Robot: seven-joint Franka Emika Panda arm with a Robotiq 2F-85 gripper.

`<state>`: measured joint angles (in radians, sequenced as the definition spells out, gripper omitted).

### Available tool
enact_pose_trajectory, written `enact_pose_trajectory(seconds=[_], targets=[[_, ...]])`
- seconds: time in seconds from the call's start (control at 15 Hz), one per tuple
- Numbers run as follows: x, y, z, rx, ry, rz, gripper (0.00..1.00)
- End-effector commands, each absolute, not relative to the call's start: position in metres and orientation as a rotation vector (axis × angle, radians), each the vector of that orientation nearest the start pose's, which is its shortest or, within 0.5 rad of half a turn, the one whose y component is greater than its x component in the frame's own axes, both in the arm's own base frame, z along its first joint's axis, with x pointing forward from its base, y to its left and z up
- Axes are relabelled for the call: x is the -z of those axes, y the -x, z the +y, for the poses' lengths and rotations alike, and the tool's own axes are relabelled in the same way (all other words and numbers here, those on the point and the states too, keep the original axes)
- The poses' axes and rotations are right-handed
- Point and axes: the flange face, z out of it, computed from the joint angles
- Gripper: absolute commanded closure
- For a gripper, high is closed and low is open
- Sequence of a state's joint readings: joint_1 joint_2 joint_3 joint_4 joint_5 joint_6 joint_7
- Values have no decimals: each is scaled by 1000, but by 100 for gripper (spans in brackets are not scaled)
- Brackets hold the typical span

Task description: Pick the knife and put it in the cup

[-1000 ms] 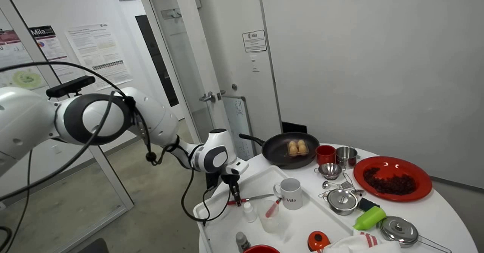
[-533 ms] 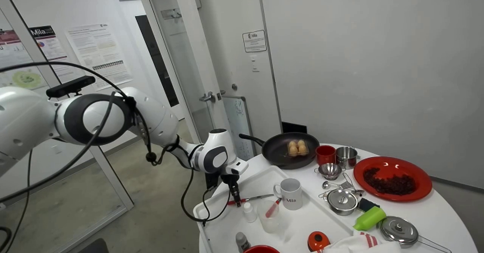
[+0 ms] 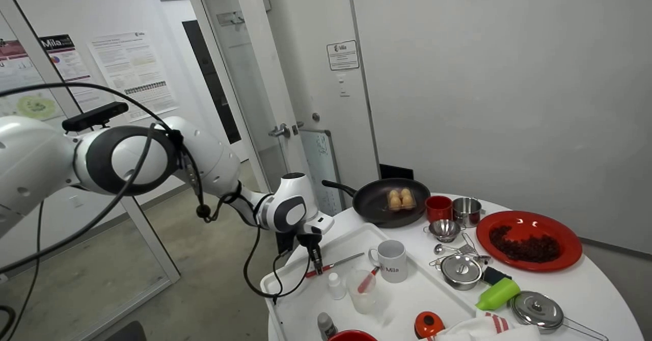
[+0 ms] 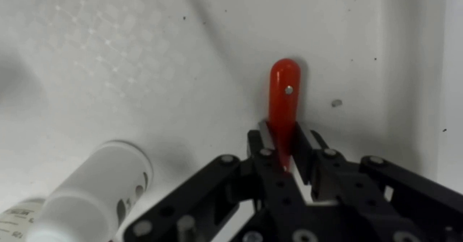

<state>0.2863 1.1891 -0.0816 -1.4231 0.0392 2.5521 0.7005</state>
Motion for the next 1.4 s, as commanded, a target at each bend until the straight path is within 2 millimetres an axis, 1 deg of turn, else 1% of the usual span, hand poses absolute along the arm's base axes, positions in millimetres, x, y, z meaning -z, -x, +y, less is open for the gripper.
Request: enact_pose_trajectory(seconds=[0.0, 0.13, 0.47, 0.73, 1.07, 1.33], targets=[[14, -656, 143, -45, 3086, 744, 93], [6, -656, 143, -29, 3074, 736, 93], [-21, -660, 139, 29, 3065, 763, 93], [-39, -661, 134, 32, 3050, 785, 93], [-70, -664, 117, 35, 3029, 838, 93], [-106, -669, 104, 28, 3042, 863, 93]])
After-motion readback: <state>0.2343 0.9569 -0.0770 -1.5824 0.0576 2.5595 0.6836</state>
